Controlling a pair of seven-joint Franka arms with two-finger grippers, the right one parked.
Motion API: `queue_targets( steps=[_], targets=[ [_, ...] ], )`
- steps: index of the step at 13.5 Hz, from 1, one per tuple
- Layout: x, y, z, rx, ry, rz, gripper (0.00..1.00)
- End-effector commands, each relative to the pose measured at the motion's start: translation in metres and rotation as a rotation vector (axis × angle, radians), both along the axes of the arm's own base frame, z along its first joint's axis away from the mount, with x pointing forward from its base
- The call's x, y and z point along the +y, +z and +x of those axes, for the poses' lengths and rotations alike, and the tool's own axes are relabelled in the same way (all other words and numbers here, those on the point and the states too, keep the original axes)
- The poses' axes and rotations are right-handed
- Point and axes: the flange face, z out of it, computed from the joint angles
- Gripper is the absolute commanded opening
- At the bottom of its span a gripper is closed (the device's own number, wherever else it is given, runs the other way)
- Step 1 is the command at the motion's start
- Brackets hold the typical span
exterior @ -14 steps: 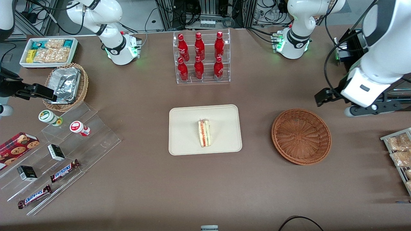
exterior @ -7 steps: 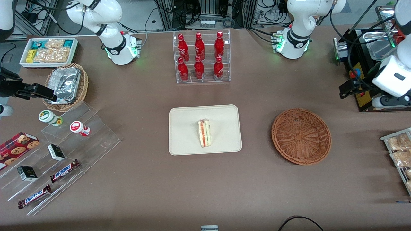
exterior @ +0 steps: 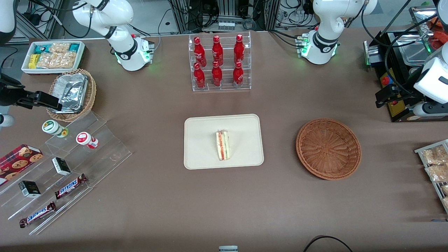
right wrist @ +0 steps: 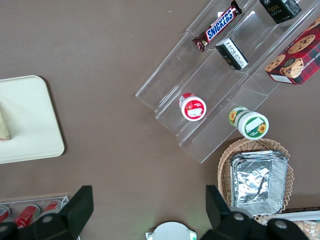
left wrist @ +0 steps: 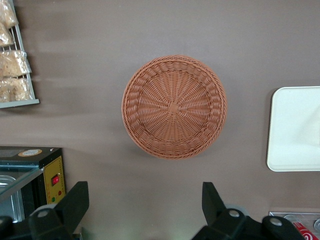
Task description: Place sandwich from basket to tray
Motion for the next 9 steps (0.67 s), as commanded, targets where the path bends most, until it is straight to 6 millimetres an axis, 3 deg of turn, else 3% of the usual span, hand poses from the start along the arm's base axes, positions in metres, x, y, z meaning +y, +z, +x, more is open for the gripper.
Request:
queue_targets(
  steps=[1, 9],
  targets=[
    [0.0027, 0.0074, 0.0047, -0.015, -0.031, -0.013, 1.0],
    [0.0088, 0.0138, 0.0011, -0.018, -0.017, -0.014, 1.0]
  ],
)
